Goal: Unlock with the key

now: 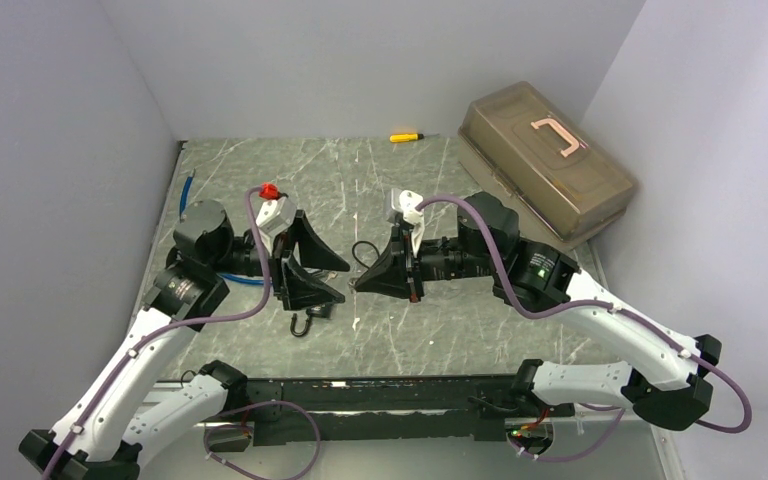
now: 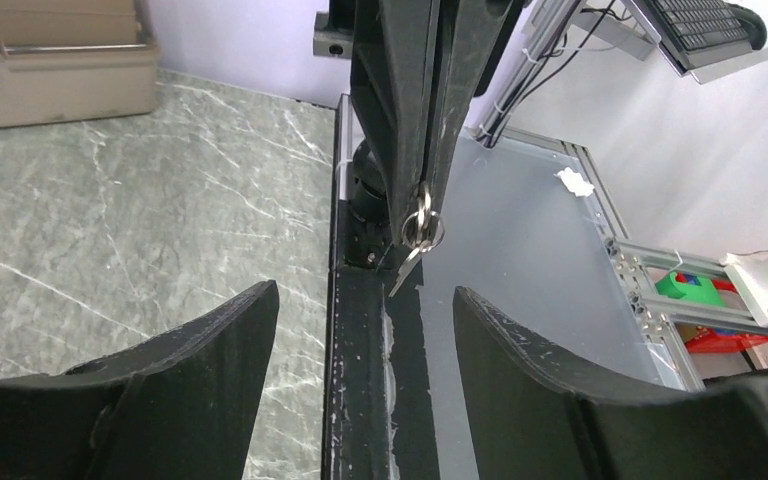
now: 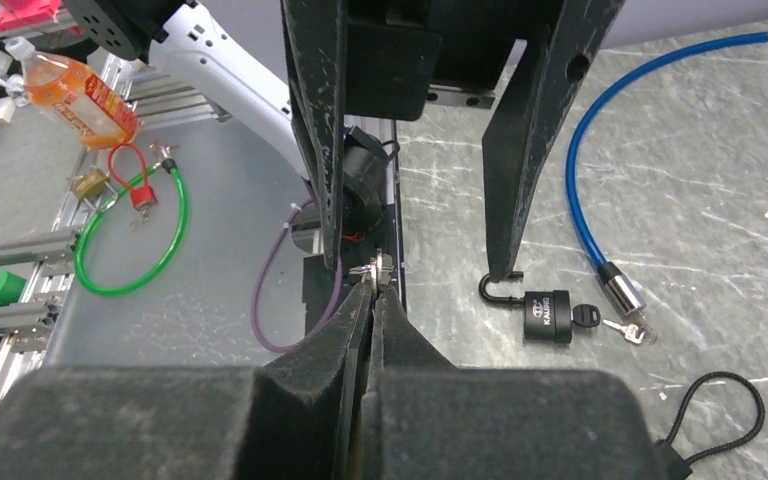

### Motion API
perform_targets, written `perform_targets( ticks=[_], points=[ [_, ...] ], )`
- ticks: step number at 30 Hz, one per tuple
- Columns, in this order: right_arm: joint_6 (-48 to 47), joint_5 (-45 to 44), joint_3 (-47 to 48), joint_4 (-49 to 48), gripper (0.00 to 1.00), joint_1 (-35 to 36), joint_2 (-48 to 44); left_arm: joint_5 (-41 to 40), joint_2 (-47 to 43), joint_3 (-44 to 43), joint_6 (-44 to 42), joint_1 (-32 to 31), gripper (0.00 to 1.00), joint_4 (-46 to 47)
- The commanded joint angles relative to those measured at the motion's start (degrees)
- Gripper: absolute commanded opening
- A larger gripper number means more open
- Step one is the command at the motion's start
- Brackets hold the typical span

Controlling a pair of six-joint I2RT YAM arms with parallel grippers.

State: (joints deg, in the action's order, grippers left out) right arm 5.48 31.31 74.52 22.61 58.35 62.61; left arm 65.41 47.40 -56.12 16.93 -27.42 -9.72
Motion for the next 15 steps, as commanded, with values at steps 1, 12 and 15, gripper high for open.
perform_targets(
  ticks=[1,12,15],
  points=[
    [-1.2,1.7,3.3,-3.0,0.0,0.4,0.3,2.5,-1.2,1.4,2.0,-0.6,0.7,3.7],
    [0.2,0.2,0.8,-10.9,0.0,0.3,0.6,3.2,-1.5,1.8,5.1,-1.0,0.5,7.9],
    [0.6,-0.6,-0.2,-12.4,0.0,0.3,0.5,3.5,-1.7,1.1,4.5,-1.0,0.36,7.8]
  ],
)
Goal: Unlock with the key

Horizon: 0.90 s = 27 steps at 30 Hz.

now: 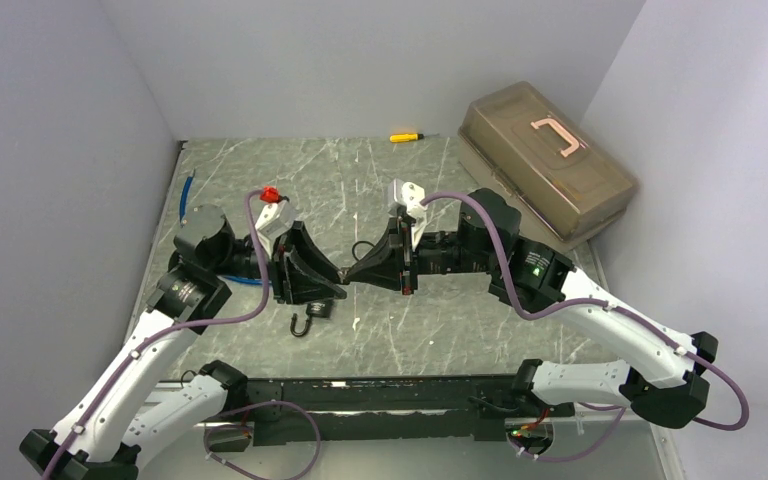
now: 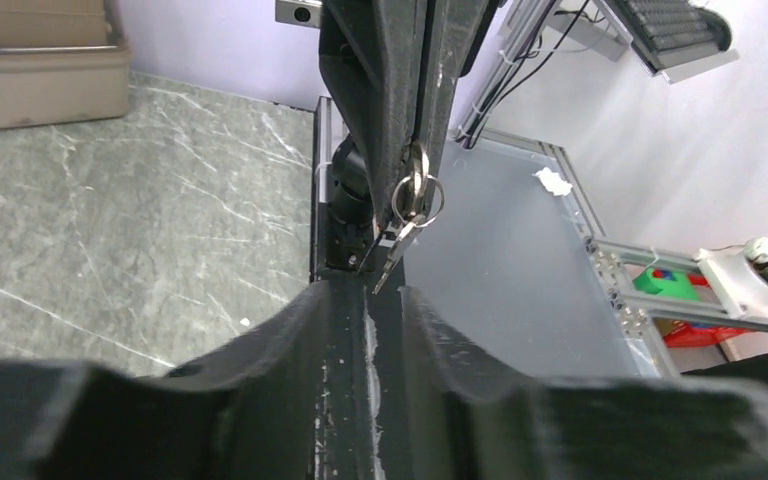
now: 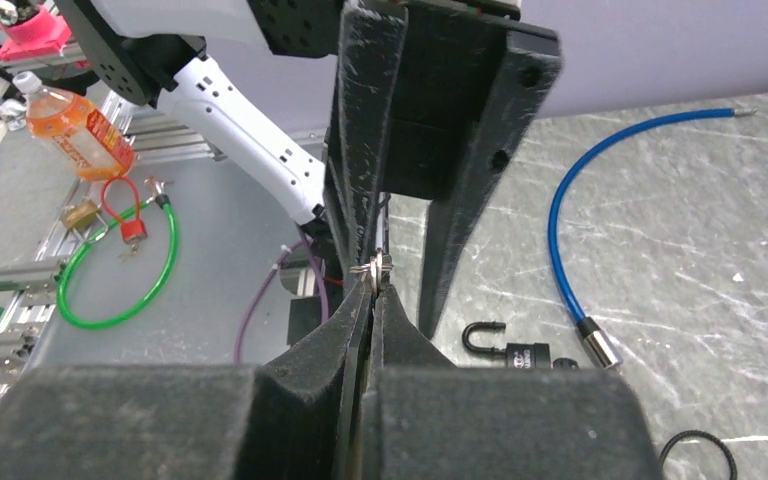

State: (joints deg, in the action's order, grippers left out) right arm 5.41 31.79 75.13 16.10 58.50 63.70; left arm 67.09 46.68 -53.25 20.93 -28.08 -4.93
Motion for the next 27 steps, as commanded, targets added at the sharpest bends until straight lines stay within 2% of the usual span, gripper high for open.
perform_targets(
  ticks=[1,4,16,18,20,22,27],
  points=[
    [0.7,-1.1,-1.0,-6.1,0.0,0.3,-0.7,1.8,-1.1,-2.0,-0.1,-0.3,0.32,2.5],
    [0.7,-1.1,-1.2,-6.1,0.0,0.2,-0.6,1.8,-1.4,-2.6,-0.9,-0.3,0.23,1.7],
    [1.1,-1.6,-1.9,-6.9,0.0,0.2,-0.7,3.0,-2.1,-3.5,0.6,-0.3,0.28,2.7],
    [1.1,-1.8,-1.9,-6.9,0.0,0.2,-0.8,2.9,-2.1,-3.9,-1.3,-0.3,0.22,0.9],
    [1.0,-2.1,-2.0,-6.9,0.0,0.2,-1.1,2.4,-2.2,-4.2,-3.8,-0.3,0.09,-1.7],
    [0.9,-2.4,-2.1,-6.4,0.0,0.2,-1.5,1.5,-2.4,-4.4,-6.1,-0.3,0.0,-4.0],
    [1.3,-1.3,-2.5,-5.5,0.0,0.2,-2.0,-2.9,-2.3,-6.1,-8.8,0.7,0.0,-6.5]
  ],
)
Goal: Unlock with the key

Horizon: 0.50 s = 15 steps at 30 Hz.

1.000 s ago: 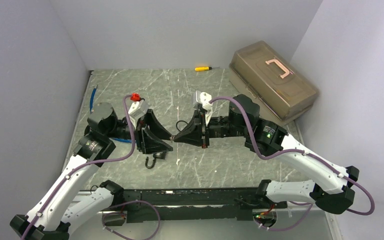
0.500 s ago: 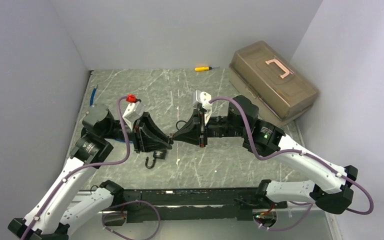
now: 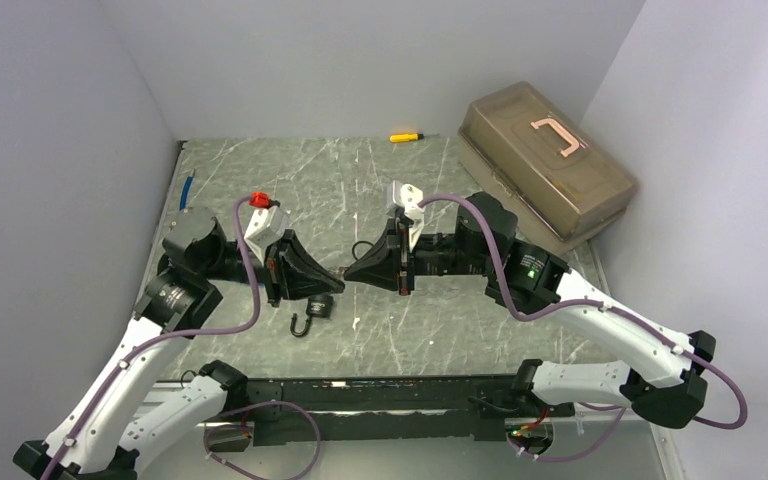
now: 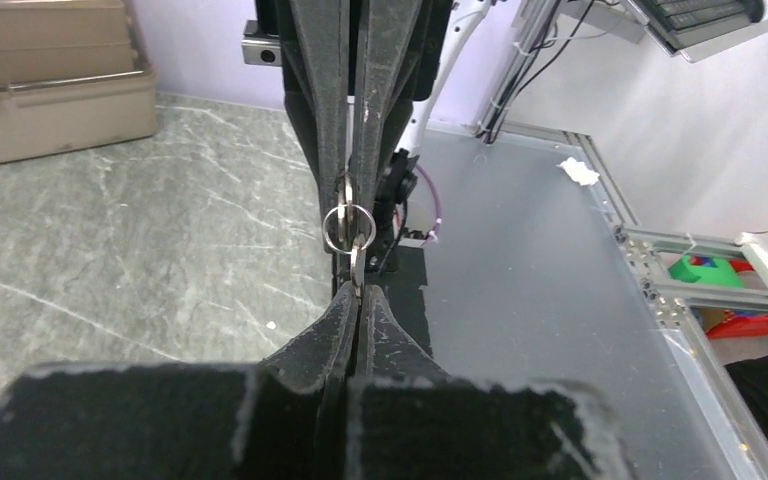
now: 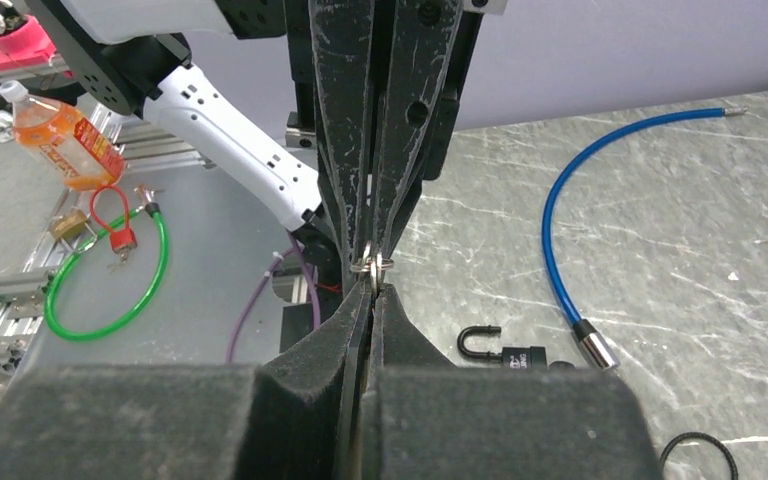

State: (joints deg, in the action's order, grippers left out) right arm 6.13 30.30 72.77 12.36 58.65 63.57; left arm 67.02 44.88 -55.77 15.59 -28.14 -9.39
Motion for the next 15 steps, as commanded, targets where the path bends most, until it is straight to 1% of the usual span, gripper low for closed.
perform_targets(
  ticks=[1,4,7,9,10,12,14,15],
  points=[
    [0.7,0.4,-0.2,-1.5,0.0,0.1,-1.9,-3.4,-0.3,-4.2,-4.0,1.1,0.0,-2.5],
    [0.5,-0.2,-0.5,0.1,0.0,0.1,-2.7,-4.1,0.5,-7.0,-9.3,1.3,0.0,-8.3],
    [-0.1,-2.5,-0.9,2.3,0.0,0.1,-4.3,-4.9,1.8,-11.6,-23.5,1.2,0.0,-20.2],
    [-0.4,-3.7,-1.2,3.8,0.0,0.1,-5.5,-7.2,3.8,-16.6,-36.0,0.2,0.0,-32.1],
    [-0.5,-3.9,-1.4,4.6,0.02,0.0,-6.1,-10.0,5.3,-19.1,-41.7,-0.7,0.0,-38.2],
    [-0.4,-3.6,-1.7,5.2,0.2,0.1,-6.6,-16.4,8.4,-23.4,-51.5,-3.4,0.0,-47.2],
    [-0.1,-2.8,-1.8,5.3,0.36,0.1,-6.3,-24.1,9.8,-25.8,-59.1,-6.9,0.0,-52.3],
    [0.2,-2.4,-1.8,5.3,0.42,0.1,-6.1,-27.5,10.2,-26.5,-62.6,-8.7,0.0,-53.1]
  ],
)
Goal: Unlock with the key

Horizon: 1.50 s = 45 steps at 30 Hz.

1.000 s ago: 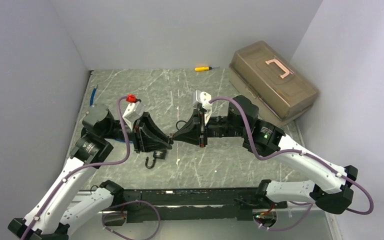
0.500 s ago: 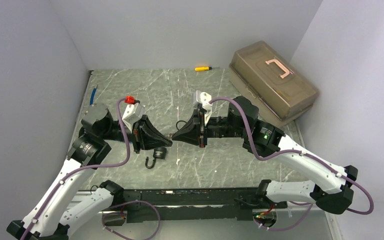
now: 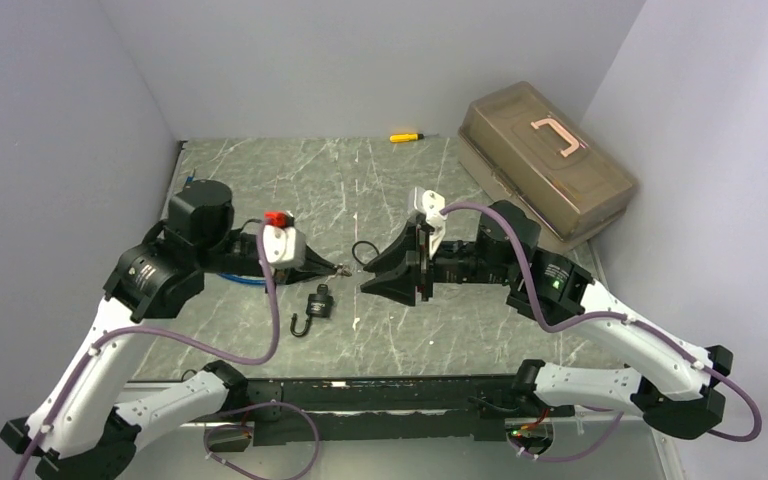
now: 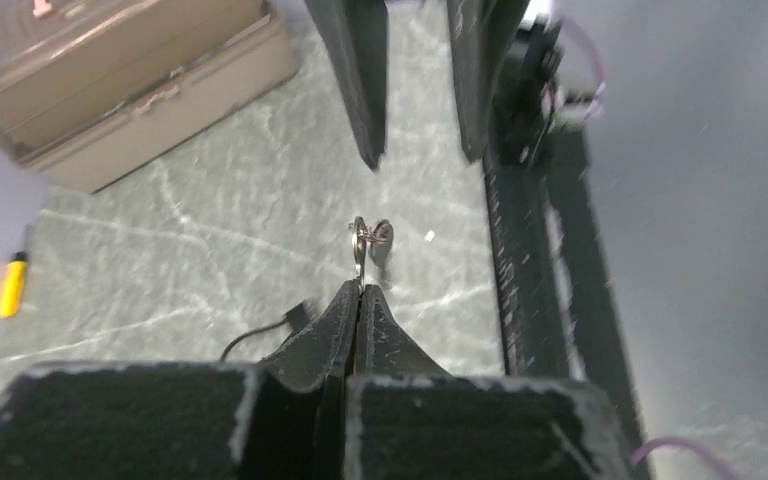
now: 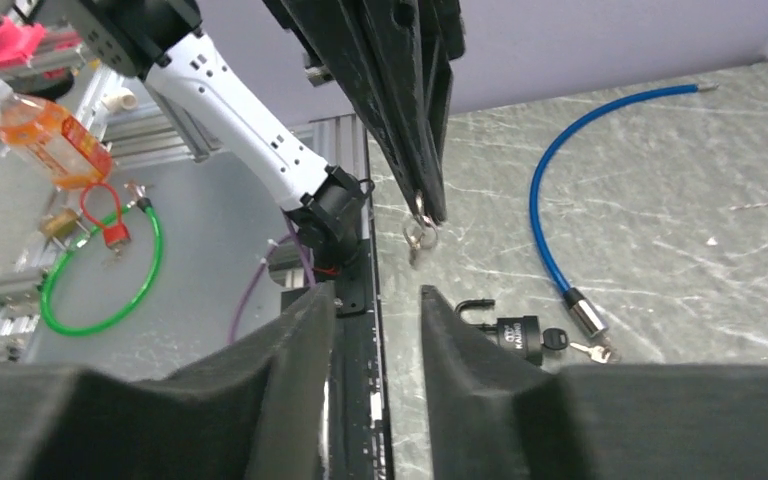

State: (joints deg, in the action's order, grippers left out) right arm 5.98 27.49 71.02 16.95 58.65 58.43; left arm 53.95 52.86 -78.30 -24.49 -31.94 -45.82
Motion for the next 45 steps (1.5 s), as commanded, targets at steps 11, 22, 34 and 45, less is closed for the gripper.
perform_targets(
  ticks=[11,22,34,45],
  points=[
    [3.3,-3.8,-2.3,-3.7,0.68,-0.5,-2.7,-40.3,0.6,-4.2,-47.5,-23.5,0.0,-17.1],
    [20.8,11.7,-8.6,-18.6,0.69,-10.2,1.5,-53.1,-22.1,32.0,-94.6,-34.6,0.0,27.8],
    [36.6,24.5,-15.6,-37.6,0.51,-13.1,7.4,-51.8,-25.9,39.4,-107.0,-35.1,0.0,38.4],
    [41.0,25.7,-17.5,-44.7,0.37,-13.1,7.4,-52.5,-26.4,40.3,-110.3,-35.6,0.0,36.7]
  ],
)
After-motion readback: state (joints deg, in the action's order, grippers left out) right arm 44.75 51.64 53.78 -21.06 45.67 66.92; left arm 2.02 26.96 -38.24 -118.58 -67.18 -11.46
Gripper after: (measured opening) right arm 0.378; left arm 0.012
